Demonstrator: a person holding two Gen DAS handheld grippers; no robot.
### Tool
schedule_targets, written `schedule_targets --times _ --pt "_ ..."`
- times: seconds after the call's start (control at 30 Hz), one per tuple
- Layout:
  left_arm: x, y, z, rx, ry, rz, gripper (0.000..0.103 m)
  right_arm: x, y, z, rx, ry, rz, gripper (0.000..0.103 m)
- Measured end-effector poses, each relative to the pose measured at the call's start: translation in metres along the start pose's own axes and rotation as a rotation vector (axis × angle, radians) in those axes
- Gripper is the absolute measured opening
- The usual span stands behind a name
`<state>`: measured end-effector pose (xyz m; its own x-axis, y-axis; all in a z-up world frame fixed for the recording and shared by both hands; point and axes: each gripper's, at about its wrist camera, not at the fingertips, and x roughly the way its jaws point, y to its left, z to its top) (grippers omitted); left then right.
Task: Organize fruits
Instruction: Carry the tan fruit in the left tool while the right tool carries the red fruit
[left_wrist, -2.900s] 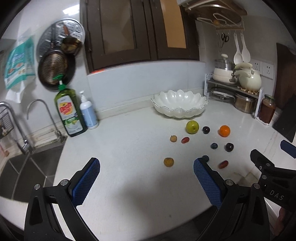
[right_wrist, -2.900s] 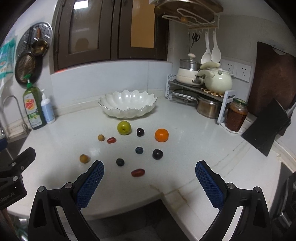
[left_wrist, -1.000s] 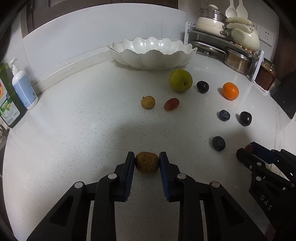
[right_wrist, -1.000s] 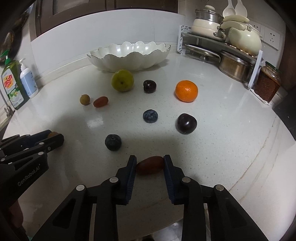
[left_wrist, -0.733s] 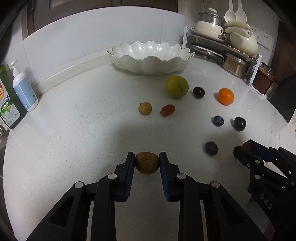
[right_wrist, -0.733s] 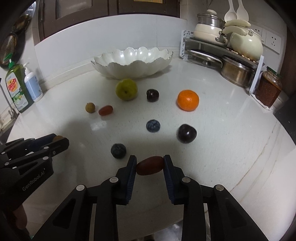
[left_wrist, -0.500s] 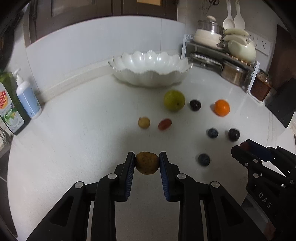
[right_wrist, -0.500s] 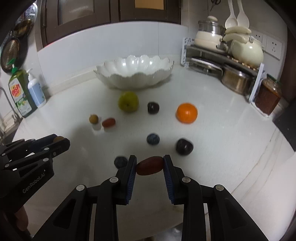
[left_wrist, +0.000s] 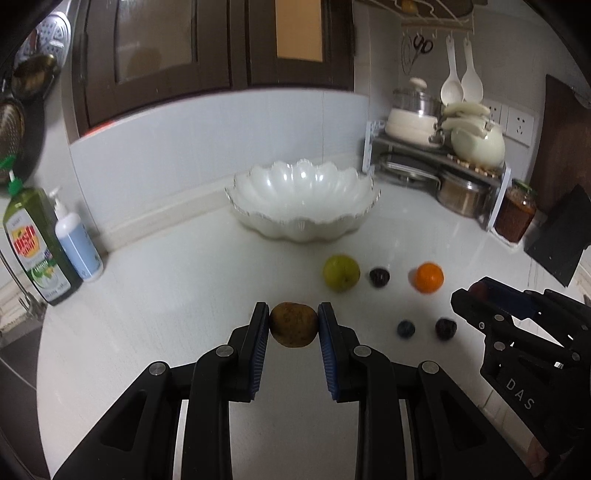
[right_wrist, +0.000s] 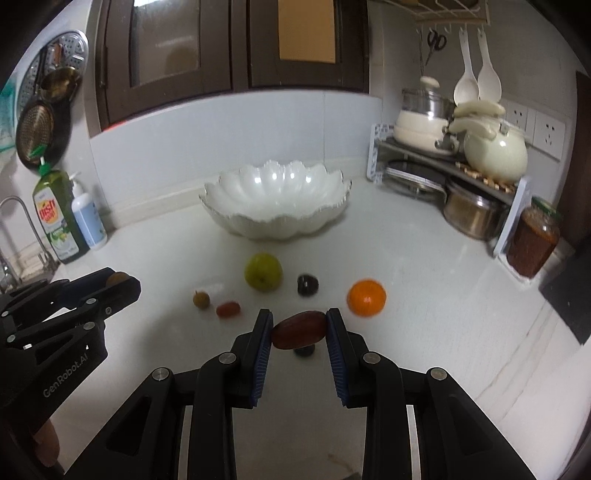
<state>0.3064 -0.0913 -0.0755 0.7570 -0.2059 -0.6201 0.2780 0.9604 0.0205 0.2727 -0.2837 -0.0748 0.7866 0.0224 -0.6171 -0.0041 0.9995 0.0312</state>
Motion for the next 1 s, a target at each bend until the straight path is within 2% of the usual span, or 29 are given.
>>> schedule_targets --times 0.6,1.0 --pt "-0.017 0.006 0.049 -0.008 -0.170 0.029 0.027 -0.013 0.002 0.053 -0.036 -0.147 0.060 0.031" --pt "-0.001 0.017 0.083 -0.021 -0.206 0.027 0.027 0.006 0.006 0.095 -0.047 -0.206 0.063 0.031"
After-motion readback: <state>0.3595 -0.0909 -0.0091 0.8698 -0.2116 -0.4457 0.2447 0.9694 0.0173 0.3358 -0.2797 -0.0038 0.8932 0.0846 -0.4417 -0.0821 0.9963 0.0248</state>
